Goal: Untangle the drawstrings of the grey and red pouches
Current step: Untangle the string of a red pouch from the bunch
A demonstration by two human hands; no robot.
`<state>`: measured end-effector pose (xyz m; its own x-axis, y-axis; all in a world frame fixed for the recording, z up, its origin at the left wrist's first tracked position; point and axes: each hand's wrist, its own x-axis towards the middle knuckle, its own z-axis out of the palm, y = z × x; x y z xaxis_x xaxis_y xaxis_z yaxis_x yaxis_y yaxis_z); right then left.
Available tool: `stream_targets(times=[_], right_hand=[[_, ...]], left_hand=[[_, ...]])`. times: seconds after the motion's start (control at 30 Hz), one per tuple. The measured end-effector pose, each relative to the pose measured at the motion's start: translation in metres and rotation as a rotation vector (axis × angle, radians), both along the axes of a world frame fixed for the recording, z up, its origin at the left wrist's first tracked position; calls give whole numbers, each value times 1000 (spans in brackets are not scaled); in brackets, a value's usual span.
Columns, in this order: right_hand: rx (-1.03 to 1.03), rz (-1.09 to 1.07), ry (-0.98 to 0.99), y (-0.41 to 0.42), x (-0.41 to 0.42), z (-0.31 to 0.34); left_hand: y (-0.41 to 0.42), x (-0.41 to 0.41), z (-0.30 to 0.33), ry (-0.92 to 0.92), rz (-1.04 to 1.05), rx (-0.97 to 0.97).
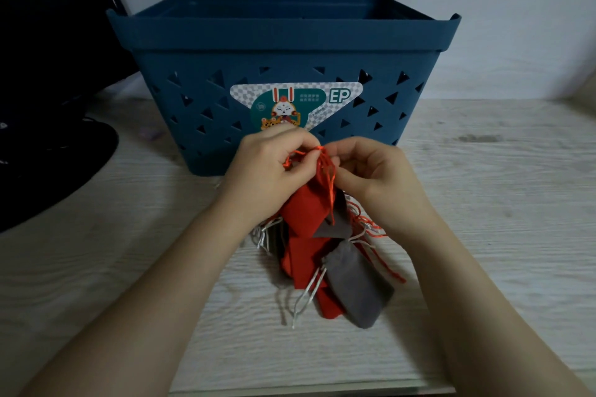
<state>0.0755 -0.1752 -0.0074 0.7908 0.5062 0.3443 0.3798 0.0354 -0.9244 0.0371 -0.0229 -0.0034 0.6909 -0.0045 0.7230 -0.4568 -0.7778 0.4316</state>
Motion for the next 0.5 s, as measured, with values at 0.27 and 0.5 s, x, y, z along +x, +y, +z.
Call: stream_targets(times=[0.27,0.5], right_hand=[[-46,-88,-184,2,-1,-3],[115,-36,15,3,-2,-2]], left_hand=[[0,-2,2,-21,68,-23],[-6,-4,1,-68,12,11]])
